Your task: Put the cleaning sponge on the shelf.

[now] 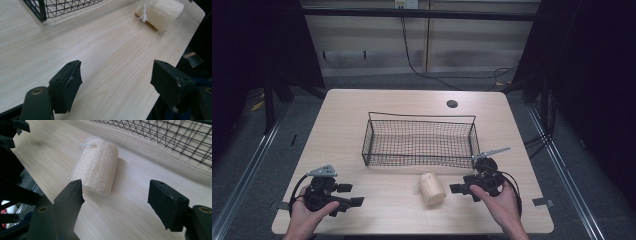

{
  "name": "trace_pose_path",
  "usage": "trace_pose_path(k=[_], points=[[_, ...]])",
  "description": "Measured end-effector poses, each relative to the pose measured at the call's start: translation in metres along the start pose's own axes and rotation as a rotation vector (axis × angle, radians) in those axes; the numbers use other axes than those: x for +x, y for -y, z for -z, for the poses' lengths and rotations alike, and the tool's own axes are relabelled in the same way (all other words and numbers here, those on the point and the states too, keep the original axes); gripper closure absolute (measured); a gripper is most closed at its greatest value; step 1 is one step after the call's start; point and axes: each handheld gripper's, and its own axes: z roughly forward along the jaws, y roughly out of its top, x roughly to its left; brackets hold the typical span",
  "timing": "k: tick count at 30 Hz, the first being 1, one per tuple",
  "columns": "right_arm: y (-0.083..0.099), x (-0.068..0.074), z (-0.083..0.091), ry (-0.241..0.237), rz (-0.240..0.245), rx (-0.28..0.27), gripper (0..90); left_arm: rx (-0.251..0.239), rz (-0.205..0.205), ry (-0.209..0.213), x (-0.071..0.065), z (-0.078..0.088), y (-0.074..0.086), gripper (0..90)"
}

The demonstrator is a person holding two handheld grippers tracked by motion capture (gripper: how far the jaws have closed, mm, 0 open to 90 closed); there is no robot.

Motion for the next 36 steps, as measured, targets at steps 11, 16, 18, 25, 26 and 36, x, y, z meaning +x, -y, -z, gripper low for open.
trace_pose_path(k=[11, 16, 18, 25, 26, 36], points=[[-0.021, 0.007, -0.013, -0.035, -0.024, 0.098, 23.9, -0.002, -0.001, 0.001, 0.000, 0.000, 0.000, 24.0], [-0.031, 0.010, -0.019, -0.039, -0.017, 0.158, 21.7, -0.005, 0.000, 0.002, -0.001, 0.000, 0.000, 24.0], [-0.034, 0.011, -0.022, -0.041, -0.009, 0.173, 21.1, -0.007, 0.002, 0.003, -0.001, 0.000, 0.000, 24.0], [-0.043, 0.012, -0.032, -0.059, -0.023, 0.241, 20.7, -0.008, 0.003, 0.002, -0.001, 0.001, 0.000, 24.0], [-0.044, 0.012, -0.033, -0.059, -0.026, 0.249, 20.7, -0.006, 0.002, 0.003, -0.001, 0.001, 0.000, 24.0], [-0.056, 0.016, -0.041, -0.068, -0.022, 0.305, 20.7, -0.007, 0.002, 0.001, -0.001, 0.001, 0.000, 24.0]])
